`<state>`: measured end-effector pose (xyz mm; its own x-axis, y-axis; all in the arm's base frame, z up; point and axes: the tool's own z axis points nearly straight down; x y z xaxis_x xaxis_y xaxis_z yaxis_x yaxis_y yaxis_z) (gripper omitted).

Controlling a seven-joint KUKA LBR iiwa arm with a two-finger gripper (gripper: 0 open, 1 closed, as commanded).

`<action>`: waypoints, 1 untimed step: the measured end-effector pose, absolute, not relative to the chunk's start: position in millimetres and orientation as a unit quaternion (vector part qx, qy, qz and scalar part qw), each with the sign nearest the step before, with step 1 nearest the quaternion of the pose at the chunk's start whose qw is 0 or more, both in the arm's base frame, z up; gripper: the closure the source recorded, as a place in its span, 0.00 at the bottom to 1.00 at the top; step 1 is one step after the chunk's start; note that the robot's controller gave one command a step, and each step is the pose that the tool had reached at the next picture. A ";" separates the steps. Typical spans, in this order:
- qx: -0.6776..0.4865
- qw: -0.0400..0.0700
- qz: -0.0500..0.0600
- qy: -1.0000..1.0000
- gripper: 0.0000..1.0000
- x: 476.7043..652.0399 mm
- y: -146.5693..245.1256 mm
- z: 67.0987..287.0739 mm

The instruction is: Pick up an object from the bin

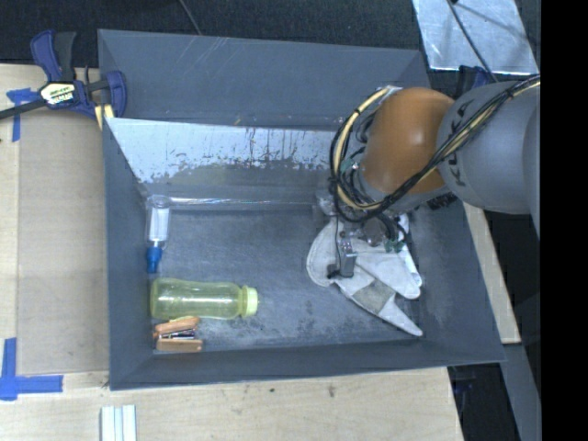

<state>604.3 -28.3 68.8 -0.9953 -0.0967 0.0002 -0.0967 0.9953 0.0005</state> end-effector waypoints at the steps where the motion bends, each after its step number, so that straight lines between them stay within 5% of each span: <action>1: 0.015 -0.004 -0.001 -1.000 1.00 609.9 -30.8 72.0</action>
Offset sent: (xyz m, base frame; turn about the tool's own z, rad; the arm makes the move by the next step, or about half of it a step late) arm 0.0000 0.0000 0.0000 0.0000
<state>609.9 -30.8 72.0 -0.9995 -0.0291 -0.0075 -0.0291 0.9996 0.0009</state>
